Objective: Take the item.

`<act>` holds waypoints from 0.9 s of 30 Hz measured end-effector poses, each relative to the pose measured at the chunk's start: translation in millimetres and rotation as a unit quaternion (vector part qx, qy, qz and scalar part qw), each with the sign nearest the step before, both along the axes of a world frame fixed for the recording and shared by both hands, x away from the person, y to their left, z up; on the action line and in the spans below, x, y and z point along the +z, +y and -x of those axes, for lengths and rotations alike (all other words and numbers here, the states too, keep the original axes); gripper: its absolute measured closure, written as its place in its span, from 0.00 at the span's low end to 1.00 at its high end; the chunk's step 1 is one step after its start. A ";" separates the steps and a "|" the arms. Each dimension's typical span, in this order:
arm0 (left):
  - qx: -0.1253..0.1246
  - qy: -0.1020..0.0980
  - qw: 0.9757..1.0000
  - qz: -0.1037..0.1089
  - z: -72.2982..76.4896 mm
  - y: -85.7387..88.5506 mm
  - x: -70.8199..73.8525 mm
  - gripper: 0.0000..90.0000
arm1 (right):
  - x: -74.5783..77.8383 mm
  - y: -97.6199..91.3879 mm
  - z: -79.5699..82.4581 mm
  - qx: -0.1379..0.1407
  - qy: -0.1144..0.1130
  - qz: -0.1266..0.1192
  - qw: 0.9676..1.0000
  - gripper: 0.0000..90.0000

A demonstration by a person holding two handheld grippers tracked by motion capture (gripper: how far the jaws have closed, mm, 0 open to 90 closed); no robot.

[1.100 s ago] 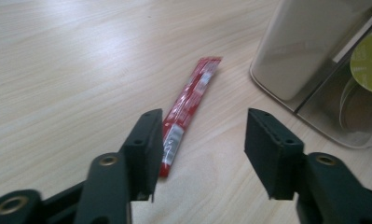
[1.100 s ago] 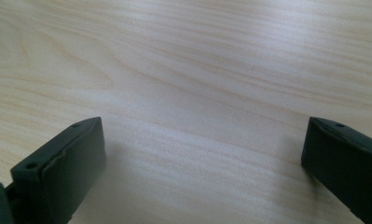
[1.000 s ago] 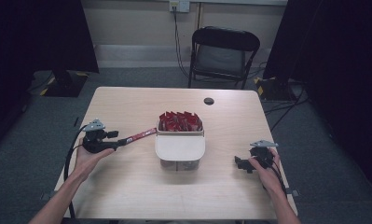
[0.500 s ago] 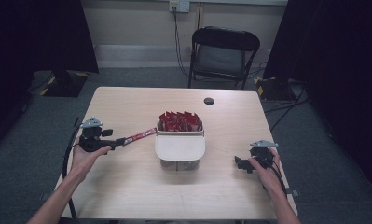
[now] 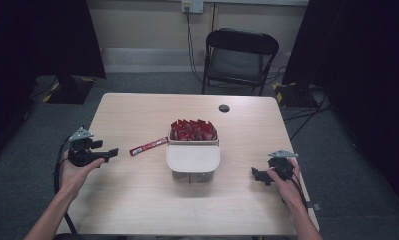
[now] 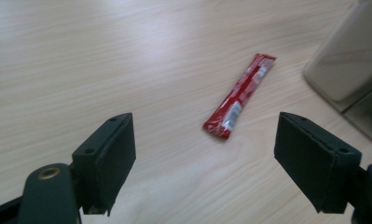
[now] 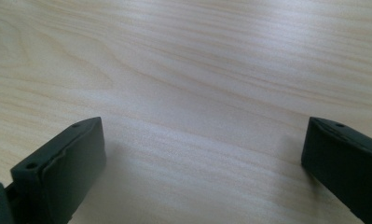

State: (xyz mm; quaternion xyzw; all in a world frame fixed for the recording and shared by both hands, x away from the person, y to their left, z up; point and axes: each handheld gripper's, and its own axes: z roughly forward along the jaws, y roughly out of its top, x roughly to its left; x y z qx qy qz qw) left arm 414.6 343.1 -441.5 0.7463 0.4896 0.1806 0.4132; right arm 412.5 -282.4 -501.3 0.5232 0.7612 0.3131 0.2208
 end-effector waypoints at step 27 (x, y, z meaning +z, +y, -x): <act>0.040 0.080 0.990 -0.111 -11.5 -2.2 -44.8 0.20 | 0.0 0.0 0.0 0.000 0.000 0.000 1.000 0.00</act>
